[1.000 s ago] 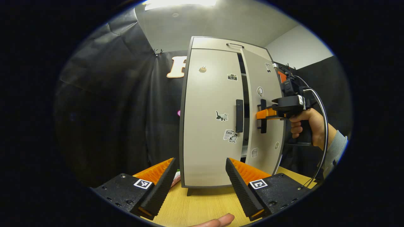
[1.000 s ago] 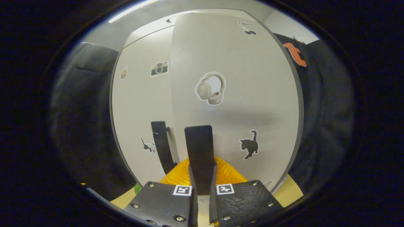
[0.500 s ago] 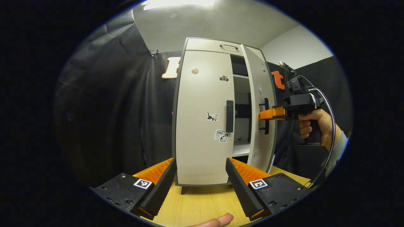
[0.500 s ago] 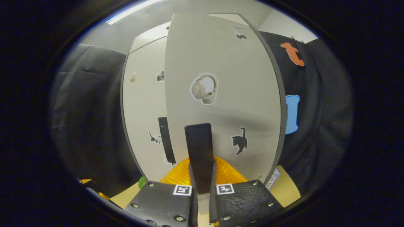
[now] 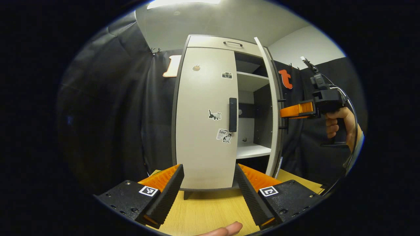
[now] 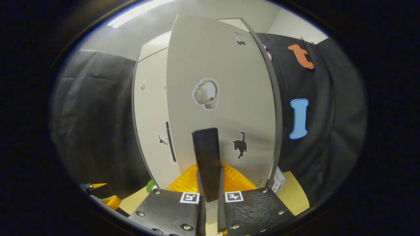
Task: Open the right door of the double-door shoe cabinet with the right hand, and open the left door with the left hand.
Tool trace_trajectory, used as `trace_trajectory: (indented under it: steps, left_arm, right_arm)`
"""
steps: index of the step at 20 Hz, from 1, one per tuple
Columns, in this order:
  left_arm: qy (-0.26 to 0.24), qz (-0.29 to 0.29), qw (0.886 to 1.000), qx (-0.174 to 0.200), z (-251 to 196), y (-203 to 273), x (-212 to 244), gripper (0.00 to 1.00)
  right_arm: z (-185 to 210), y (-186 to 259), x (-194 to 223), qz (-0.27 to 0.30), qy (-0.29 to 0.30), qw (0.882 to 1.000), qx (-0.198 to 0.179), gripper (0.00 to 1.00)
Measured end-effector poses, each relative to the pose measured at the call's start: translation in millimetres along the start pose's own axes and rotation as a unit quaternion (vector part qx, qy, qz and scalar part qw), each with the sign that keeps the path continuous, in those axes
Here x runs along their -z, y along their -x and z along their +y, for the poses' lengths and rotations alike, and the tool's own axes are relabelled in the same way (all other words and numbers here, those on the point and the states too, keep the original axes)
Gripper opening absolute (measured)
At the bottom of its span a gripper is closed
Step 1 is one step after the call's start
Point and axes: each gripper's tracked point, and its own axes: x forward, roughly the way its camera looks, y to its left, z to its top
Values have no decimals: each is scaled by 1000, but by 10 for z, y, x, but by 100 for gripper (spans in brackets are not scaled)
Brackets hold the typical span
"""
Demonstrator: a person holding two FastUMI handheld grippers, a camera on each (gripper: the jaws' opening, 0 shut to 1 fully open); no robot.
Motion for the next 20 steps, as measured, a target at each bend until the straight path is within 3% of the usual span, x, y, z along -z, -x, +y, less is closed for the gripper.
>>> trace_trajectory:
  steps: [20]
  left_arm:
    - [5, 11, 1000, 17, 71, -38, 231, 96]
  right_arm:
    - [-409, 307, -93, -17, 9, 999, 48, 13]
